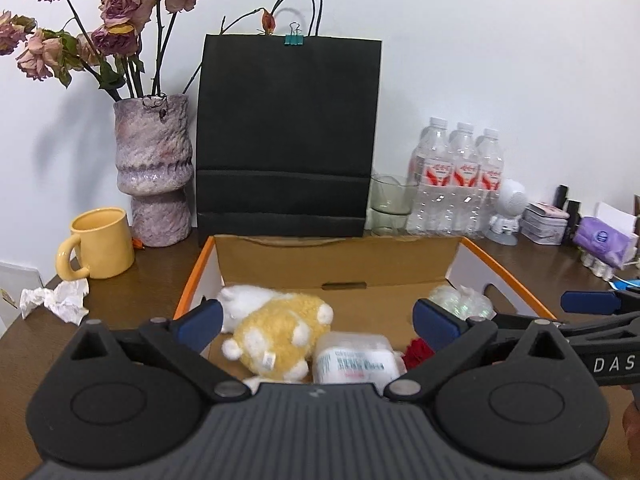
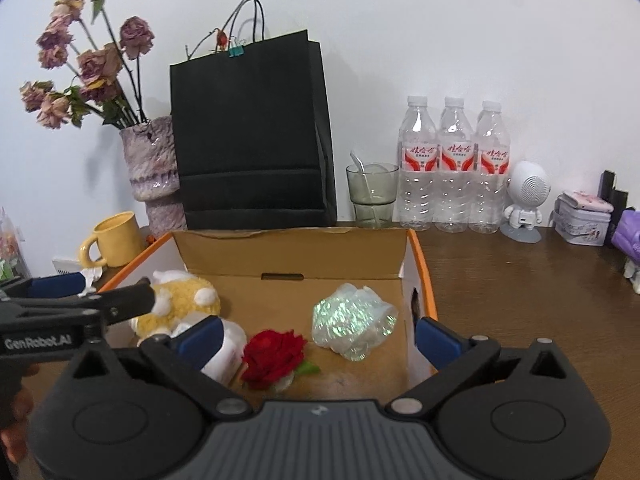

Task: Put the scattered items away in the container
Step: 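Move both grippers back toward the lavender pouch and remaining items, then grasp the lavender cloth pouch with the right gripper while the left grasps a clear sachet, then lower pouch and sachet into the box and open both grippers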

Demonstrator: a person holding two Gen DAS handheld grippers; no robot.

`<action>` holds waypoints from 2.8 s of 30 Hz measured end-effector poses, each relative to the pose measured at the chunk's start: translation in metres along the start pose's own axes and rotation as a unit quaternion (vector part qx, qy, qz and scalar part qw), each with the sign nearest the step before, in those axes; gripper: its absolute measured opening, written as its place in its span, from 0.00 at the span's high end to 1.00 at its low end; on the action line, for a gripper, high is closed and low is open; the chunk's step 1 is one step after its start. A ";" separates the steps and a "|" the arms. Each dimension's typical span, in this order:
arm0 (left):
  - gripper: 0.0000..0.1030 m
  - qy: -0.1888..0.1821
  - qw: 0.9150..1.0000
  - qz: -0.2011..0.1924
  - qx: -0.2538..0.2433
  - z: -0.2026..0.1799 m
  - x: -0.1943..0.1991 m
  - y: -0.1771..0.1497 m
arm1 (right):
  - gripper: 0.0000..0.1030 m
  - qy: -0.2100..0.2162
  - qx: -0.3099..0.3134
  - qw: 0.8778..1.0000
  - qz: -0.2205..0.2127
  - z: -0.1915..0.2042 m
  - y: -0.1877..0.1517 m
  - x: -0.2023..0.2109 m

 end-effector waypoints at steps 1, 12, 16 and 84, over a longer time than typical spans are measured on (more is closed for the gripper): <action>0.00 0.000 1.000 0.002 -0.003 0.001 0.005 -0.004 | 0.00 -0.002 0.005 1.000 -0.001 0.000 -0.003 0.006; 0.00 -0.010 0.998 0.051 -0.037 0.005 0.065 -0.084 | 0.00 0.009 0.010 0.999 0.043 0.005 -0.083 0.064; 0.00 -0.023 0.996 0.067 -0.046 -0.005 0.068 -0.106 | 0.02 0.021 0.006 0.997 0.073 0.017 -0.110 0.063; 0.84 -0.077 0.995 -0.061 -0.007 -0.015 0.083 0.022 | 0.95 0.071 -0.063 0.987 -0.129 0.016 0.038 0.100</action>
Point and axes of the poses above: each gripper's, at about its wrist camera, not at the fingertips, and x roughly against the way its jaws point, z to its left, y to its top, the point moved 10 cm from there along -x, roughly the way its jaws point, and after that the axes turned 2 degrees about -z, right-handed, at the moved point
